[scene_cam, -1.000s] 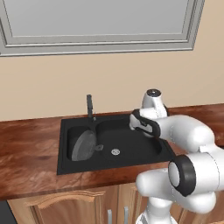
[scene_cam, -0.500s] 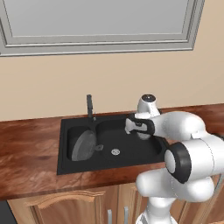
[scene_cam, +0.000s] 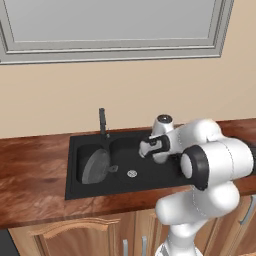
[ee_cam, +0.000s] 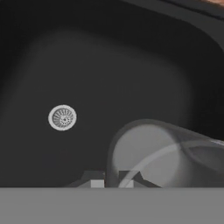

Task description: Place the pan in the left basin and the glass cup in the right basin of the sink.

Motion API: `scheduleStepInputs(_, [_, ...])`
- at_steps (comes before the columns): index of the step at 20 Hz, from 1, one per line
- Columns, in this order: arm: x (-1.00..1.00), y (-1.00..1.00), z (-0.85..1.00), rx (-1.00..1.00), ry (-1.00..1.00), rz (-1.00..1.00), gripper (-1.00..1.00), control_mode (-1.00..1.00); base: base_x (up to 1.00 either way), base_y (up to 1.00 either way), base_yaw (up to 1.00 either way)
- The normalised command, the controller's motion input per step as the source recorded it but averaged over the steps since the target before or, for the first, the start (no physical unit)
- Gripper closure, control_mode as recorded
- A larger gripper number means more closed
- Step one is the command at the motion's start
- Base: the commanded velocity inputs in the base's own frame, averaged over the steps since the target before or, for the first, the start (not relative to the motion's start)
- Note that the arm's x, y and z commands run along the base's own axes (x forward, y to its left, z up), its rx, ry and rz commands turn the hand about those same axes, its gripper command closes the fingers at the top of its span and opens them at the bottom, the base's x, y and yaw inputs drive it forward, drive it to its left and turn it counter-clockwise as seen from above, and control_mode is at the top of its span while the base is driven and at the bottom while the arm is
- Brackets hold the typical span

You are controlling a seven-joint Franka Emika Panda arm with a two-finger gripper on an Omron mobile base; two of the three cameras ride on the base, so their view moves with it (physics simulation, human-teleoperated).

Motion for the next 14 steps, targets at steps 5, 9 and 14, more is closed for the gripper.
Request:
scheduleStepInputs(5, [0.21,0.02,-0.34,0.03,0.03,0.0,1.0,-1.0,0.0,0.0,0.0])
scheduleStepInputs(9, [0.2,0.03,-0.33,0.03,0.06,0.0,1.0,-1.0,0.0,0.0,0.0])
scheduleStepInputs(14, [0.18,0.05,-0.31,0.02,0.06,0.0,1.0,-1.0,0.0,0.0,0.0])
